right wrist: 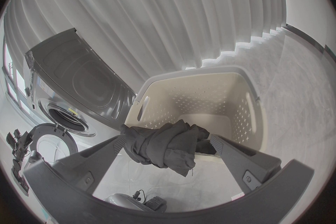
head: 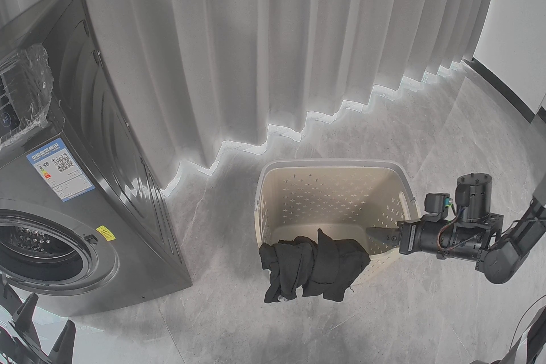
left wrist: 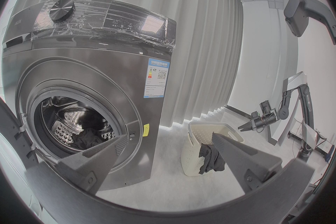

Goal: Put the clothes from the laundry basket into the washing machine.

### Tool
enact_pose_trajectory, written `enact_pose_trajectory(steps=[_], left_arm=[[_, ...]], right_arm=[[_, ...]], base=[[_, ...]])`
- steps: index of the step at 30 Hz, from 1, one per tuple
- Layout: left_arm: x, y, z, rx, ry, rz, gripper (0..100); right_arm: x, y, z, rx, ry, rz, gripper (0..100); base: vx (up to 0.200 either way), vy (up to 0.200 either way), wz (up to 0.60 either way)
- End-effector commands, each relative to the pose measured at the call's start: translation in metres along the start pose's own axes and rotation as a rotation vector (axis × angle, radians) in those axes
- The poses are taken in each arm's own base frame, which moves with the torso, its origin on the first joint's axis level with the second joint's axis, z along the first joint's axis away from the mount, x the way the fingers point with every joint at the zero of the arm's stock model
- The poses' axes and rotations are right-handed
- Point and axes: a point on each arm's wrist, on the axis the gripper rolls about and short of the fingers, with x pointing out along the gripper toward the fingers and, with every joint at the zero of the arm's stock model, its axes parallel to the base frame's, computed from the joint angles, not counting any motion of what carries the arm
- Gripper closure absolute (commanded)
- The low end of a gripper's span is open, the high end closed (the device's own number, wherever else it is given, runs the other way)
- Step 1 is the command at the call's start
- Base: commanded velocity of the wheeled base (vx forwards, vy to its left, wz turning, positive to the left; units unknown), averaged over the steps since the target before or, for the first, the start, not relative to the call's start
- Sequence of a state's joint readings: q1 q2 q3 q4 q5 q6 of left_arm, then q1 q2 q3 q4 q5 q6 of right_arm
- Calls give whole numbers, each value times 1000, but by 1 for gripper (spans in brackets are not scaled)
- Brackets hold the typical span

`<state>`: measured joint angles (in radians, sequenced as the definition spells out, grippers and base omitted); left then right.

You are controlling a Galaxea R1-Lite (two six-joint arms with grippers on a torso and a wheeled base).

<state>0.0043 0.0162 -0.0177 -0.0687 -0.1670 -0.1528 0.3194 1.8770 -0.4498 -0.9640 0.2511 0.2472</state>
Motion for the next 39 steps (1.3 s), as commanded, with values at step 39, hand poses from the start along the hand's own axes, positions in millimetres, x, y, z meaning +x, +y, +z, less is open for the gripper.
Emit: enact_pose_trajectory(steps=[39], left_arm=[[0,1,-5,-1,4,2,0]], right_arm=[[74,-6,-75,38,132,11,0]], base=[[0,0,0]])
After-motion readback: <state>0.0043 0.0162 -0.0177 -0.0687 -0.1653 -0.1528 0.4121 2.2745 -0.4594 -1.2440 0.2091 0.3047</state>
